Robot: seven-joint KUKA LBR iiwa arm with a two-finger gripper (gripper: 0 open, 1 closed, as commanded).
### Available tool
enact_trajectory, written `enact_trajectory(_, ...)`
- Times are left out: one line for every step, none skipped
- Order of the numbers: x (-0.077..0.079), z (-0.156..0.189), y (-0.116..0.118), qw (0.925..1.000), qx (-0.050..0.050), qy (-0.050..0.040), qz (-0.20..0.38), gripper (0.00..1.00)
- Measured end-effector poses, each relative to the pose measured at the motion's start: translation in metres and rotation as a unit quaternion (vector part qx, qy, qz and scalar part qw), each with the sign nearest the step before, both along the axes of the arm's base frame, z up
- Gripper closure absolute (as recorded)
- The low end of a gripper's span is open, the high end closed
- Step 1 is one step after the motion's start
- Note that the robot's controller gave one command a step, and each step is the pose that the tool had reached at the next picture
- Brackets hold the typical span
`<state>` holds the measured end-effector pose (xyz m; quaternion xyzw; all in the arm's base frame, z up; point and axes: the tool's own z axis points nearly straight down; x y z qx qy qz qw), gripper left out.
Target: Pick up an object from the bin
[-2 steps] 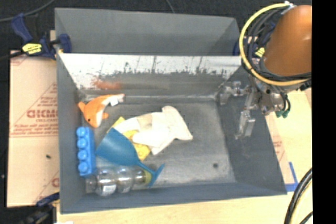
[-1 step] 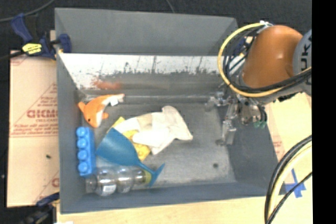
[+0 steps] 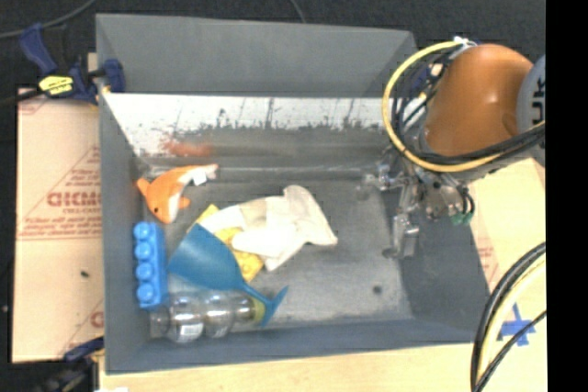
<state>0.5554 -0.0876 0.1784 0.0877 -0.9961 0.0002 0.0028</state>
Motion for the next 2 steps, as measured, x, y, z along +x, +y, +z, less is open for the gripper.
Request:
enact_trajectory(-0.001,0.014,0.006,0.9992,0.000,-0.0019,0.039,0.00)
enact_trajectory(-0.036,0.002,0.057,0.9859,0.002,0.0006,0.167,0.00)
